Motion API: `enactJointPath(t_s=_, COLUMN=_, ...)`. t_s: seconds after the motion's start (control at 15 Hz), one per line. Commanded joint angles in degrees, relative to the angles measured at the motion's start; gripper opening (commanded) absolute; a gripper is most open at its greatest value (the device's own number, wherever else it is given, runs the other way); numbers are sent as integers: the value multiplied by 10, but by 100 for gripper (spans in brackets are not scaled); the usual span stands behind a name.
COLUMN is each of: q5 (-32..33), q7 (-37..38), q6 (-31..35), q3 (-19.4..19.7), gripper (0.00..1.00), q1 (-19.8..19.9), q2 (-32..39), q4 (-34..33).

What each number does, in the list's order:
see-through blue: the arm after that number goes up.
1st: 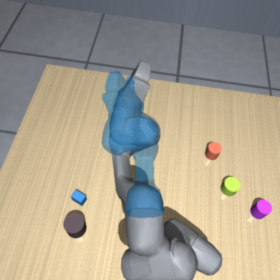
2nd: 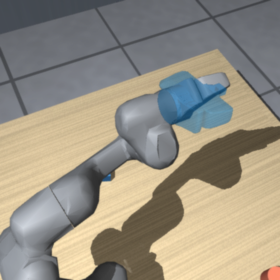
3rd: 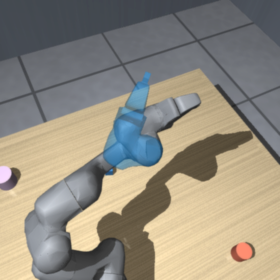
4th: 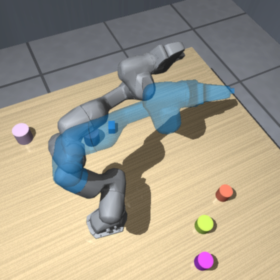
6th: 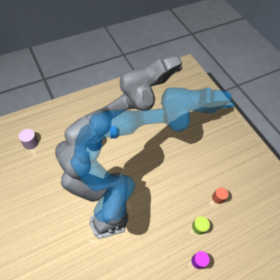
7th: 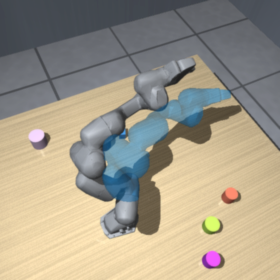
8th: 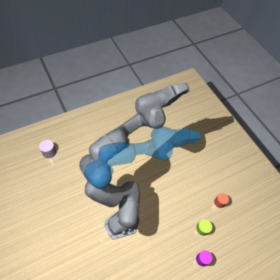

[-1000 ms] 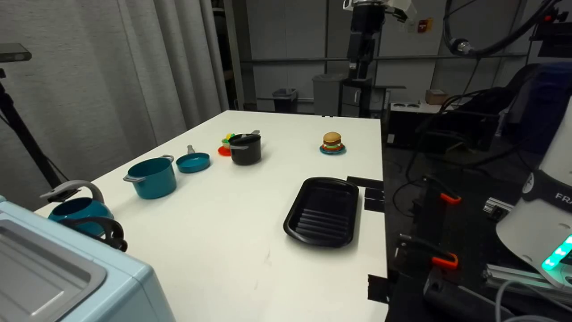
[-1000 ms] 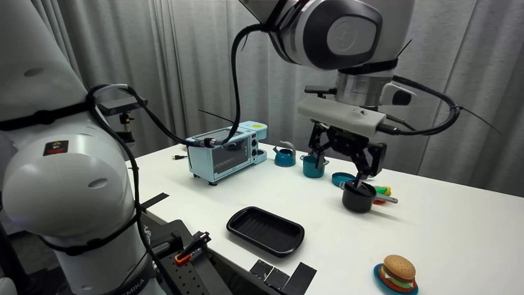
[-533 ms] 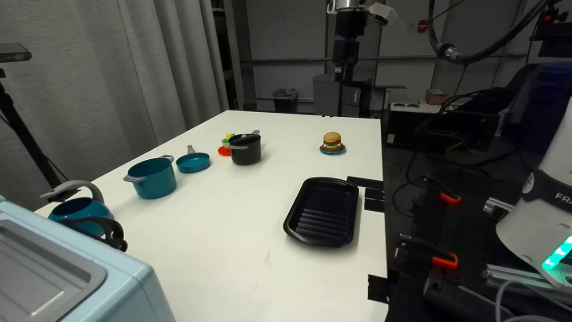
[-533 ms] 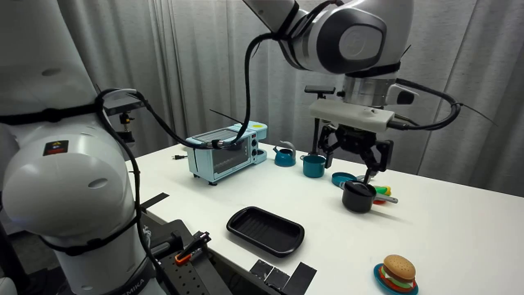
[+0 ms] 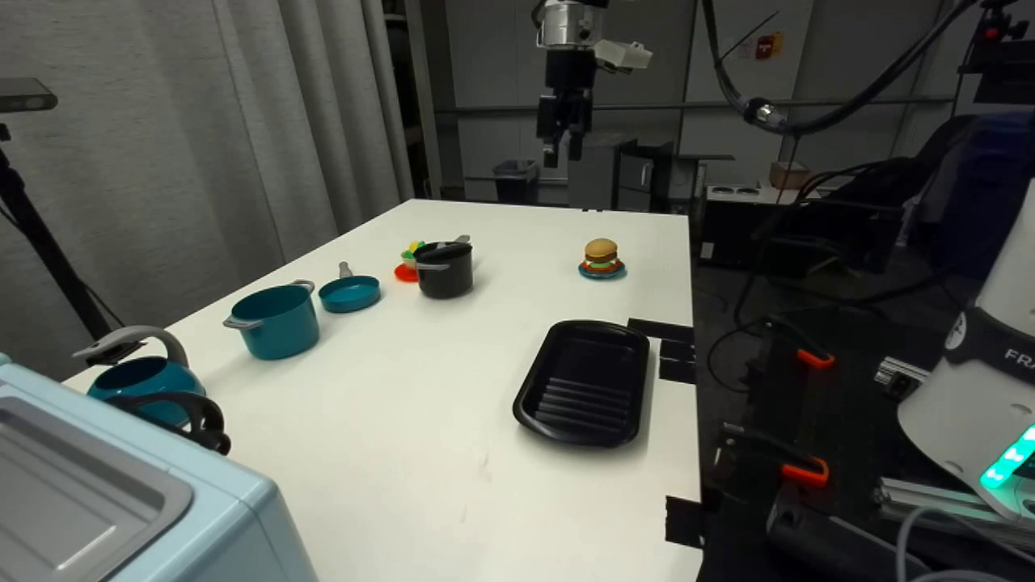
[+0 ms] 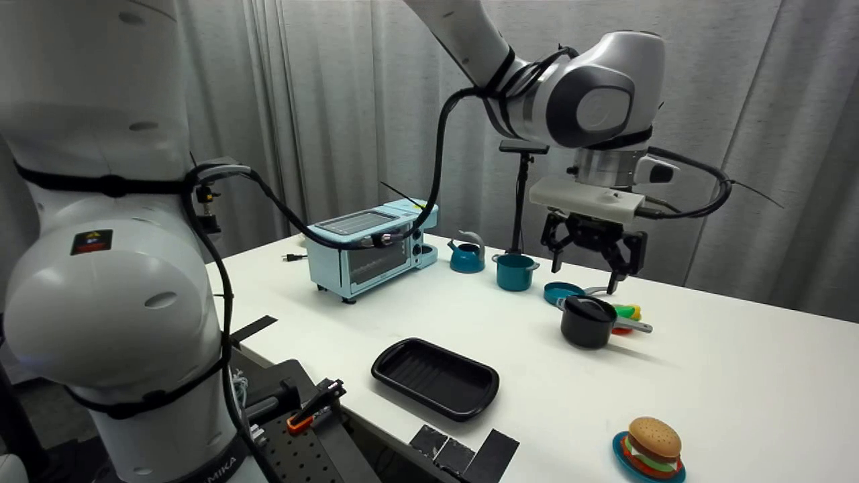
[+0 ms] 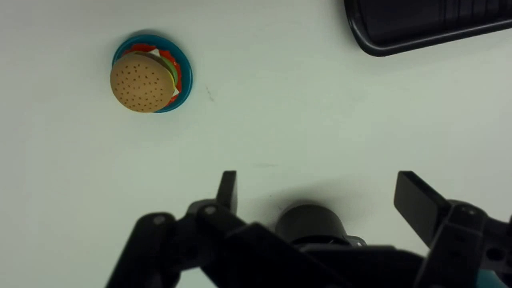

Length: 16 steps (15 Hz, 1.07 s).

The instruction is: Take the lid off the black pot and put it on the counter

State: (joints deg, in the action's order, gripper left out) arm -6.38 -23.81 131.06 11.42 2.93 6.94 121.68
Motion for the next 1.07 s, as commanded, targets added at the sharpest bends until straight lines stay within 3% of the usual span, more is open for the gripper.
enactJointPath(t_s=0.0, q5=-13, q7=41, q6=4, q3=-32, gripper=100, q1=21, q2=73, q4=-82)
enactJointPath(t_s=0.47, q5=-4, q7=140, q6=33, q3=-67, gripper=100, q1=19, q2=163, q4=-157)
enactJointPath(t_s=0.67, q5=-5, q7=141, q6=35, q3=-73, gripper=100, q1=27, q2=179, q4=-183)
enactJointPath(t_s=0.73, q5=8, q7=144, q6=30, q3=-72, gripper=100, q1=21, q2=162, q4=-156)
enactJointPath(t_s=1.0, q5=7, q7=144, q6=30, q3=-74, gripper=100, q1=27, q2=171, q4=-171)
